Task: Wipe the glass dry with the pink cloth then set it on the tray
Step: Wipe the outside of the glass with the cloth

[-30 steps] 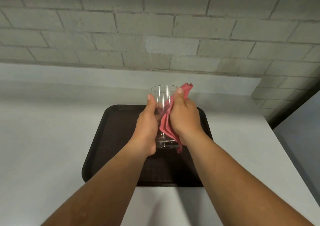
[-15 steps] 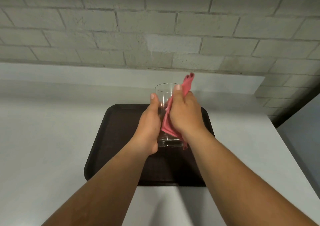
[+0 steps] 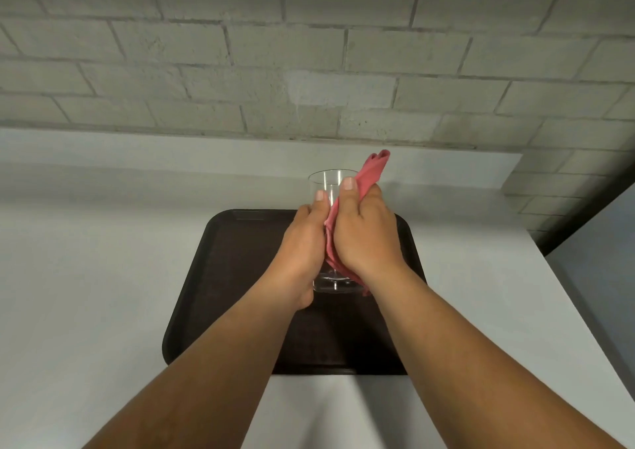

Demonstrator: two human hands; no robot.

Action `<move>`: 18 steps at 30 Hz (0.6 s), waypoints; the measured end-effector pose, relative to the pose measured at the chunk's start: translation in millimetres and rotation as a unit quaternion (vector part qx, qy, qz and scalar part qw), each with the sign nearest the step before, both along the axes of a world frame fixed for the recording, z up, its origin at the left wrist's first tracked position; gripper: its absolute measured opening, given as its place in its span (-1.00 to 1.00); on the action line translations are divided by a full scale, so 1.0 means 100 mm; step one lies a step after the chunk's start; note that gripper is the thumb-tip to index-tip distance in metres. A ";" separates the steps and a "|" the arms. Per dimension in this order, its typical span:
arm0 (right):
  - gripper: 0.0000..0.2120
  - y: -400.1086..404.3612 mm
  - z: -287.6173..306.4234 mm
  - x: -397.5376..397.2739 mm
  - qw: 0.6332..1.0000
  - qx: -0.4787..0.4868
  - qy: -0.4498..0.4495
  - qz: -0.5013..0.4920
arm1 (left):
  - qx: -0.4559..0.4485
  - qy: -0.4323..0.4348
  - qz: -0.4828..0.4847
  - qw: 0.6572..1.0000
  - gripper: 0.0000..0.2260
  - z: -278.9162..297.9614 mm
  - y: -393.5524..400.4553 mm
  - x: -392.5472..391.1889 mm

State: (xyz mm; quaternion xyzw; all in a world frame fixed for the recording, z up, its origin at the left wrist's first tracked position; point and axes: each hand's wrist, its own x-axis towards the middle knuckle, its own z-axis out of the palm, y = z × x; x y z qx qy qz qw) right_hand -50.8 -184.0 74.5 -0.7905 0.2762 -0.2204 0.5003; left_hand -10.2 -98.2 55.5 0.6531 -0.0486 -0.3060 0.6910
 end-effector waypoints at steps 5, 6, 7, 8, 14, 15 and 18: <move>-0.51 0.04 0.01 -0.08 0.997 -0.046 0.023 0.052 | -0.033 0.053 0.043 0.997 -0.43 -0.10 0.02 0.07; -0.51 0.07 -0.01 -0.12 0.996 -0.051 0.027 0.069 | -0.040 0.066 0.055 0.996 -0.40 -0.09 0.04 0.11; -0.48 0.12 -0.03 -0.18 0.994 -0.058 0.030 0.085 | -0.049 0.073 0.066 0.994 -0.38 -0.09 0.04 0.15; -0.43 0.18 -0.05 -0.23 0.993 -0.064 0.036 0.095 | -0.054 0.072 0.073 0.993 -0.39 -0.07 0.05 0.17; -0.31 0.33 0.02 -0.20 0.991 -0.093 0.085 0.036 | -0.071 0.050 0.042 0.995 -0.42 -0.13 0.02 0.14; -0.35 0.29 0.06 -0.14 0.993 -0.092 0.071 0.019 | -0.073 0.043 0.038 0.996 -0.44 -0.13 0.01 0.11; -0.44 0.10 0.15 0.01 0.999 -0.031 0.031 -0.018 | -0.078 0.020 0.024 0.996 -0.43 -0.09 0.01 0.03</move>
